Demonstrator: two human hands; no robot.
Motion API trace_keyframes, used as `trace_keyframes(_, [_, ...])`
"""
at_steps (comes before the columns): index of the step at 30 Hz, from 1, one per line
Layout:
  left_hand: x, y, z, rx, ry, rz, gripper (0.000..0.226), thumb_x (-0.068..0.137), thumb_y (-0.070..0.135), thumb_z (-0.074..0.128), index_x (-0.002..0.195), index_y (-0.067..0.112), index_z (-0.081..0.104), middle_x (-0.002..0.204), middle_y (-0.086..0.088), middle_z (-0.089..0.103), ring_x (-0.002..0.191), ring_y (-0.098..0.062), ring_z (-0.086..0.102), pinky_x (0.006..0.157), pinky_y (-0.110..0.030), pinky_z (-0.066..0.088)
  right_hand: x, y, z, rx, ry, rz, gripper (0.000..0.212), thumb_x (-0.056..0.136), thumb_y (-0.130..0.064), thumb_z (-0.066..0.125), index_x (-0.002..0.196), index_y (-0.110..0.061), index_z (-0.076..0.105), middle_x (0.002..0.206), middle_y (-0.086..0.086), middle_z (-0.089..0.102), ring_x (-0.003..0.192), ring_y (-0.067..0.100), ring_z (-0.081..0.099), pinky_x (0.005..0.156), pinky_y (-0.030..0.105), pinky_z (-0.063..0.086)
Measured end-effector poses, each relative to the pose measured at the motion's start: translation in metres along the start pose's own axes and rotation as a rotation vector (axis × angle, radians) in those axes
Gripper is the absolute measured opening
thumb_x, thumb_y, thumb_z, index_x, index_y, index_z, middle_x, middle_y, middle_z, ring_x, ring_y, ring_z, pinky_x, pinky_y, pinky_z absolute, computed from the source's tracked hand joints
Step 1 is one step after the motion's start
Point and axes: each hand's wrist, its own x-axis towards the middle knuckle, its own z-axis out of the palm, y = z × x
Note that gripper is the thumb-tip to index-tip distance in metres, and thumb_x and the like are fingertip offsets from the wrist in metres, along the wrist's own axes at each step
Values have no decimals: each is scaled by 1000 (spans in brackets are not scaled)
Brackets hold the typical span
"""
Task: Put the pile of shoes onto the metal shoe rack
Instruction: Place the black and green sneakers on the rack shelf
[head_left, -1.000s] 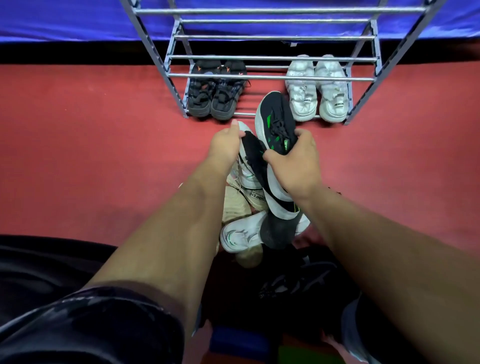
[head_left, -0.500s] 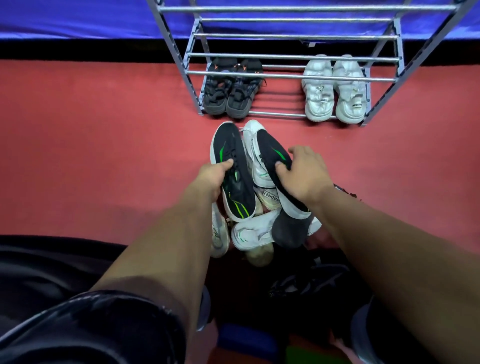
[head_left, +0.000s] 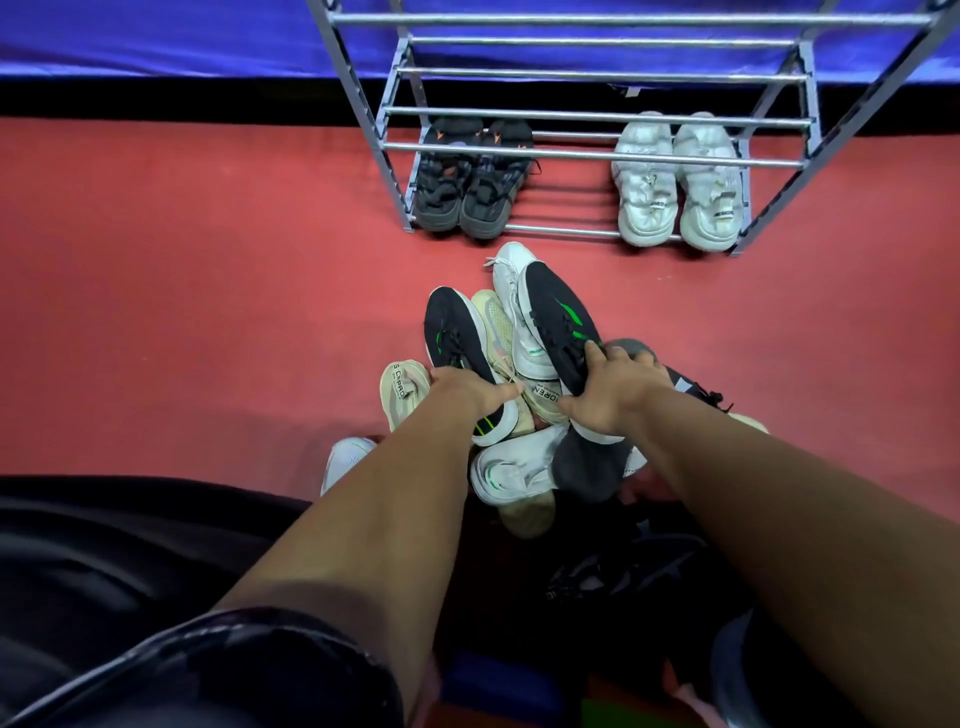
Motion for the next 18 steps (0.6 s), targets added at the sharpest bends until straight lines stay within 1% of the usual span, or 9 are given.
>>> trace_keyframes(1, [1, 0, 2, -36, 9, 7, 151, 60, 82, 74, 161, -1, -3, 166, -16, 25, 132, -40, 56, 105, -49, 52, 2, 0, 1, -4, 6, -12, 107, 85, -80, 50, 169, -24, 14, 169, 10, 29, 152, 41, 27, 123, 49, 24])
trace_keyframes(2, [2, -2, 2, -82, 22, 9, 145, 61, 77, 77, 160, 2, 3, 162, -15, 31, 128, -39, 59, 102, -48, 54, 3, -1, 2, -1, 31, -27, 105, 85, -77, 52, 168, -24, 17, 167, 12, 33, 150, 42, 28, 122, 49, 25])
trace_keyframes(5, [-8, -5, -8, -183, 31, 42, 105, 76, 55, 83, 150, 1, 33, 146, -9, 51, 125, -32, 59, 94, -33, 48, 4, 1, 2, 50, 122, -38, 99, 77, -72, 62, 159, -21, 37, 152, 14, 50, 141, 40, 39, 118, 49, 32])
trace_keyframes(7, [-18, -3, -20, -164, 19, 66, 89, 81, 48, 83, 149, 5, 44, 145, -8, 55, 122, -28, 58, 89, -32, 45, 1, 1, -3, 118, 140, -19, 92, 72, -69, 66, 148, -20, 48, 139, 13, 57, 131, 40, 48, 112, 47, 39])
trace_keyframes(9, [-28, 2, -38, -123, 1, 69, 88, 83, 47, 82, 152, 7, 44, 148, -9, 53, 125, -29, 57, 98, -36, 49, -2, -1, -13, 179, 158, -3, 87, 67, -66, 70, 140, -20, 54, 124, 10, 57, 118, 40, 56, 104, 45, 46])
trace_keyframes(12, [-45, 14, -70, -100, -27, 68, 83, 88, 39, 81, 152, 2, 42, 147, -15, 52, 129, -34, 57, 107, -45, 49, -8, -5, -39, 284, 196, -17, 81, 61, -57, 73, 132, -21, 58, 110, 4, 48, 101, 36, 63, 94, 42, 55])
trace_keyframes(14, [-59, 19, -94, -79, -18, 88, 77, 88, 37, 82, 146, -1, 48, 141, -16, 57, 124, -35, 60, 106, -46, 50, -12, -7, -63, 304, 208, -56, 75, 67, -53, 76, 132, -20, 59, 109, 4, 46, 99, 35, 66, 93, 39, 56])
trace_keyframes(16, [-75, 23, -118, -85, 2, 105, 69, 86, 38, 84, 136, 2, 54, 132, -17, 62, 117, -37, 63, 103, -48, 52, -18, -10, -93, 234, 216, -95, 66, 71, -47, 78, 129, -19, 61, 110, 6, 48, 99, 35, 67, 93, 39, 57])
trace_keyframes(18, [-93, 26, -145, -84, 52, 133, 67, 78, 41, 89, 125, 6, 57, 123, -14, 66, 109, -37, 65, 101, -50, 53, -26, -13, -125, 133, 229, -123, 56, 72, -45, 77, 118, -18, 62, 110, 9, 55, 91, 32, 68, 85, 38, 60])
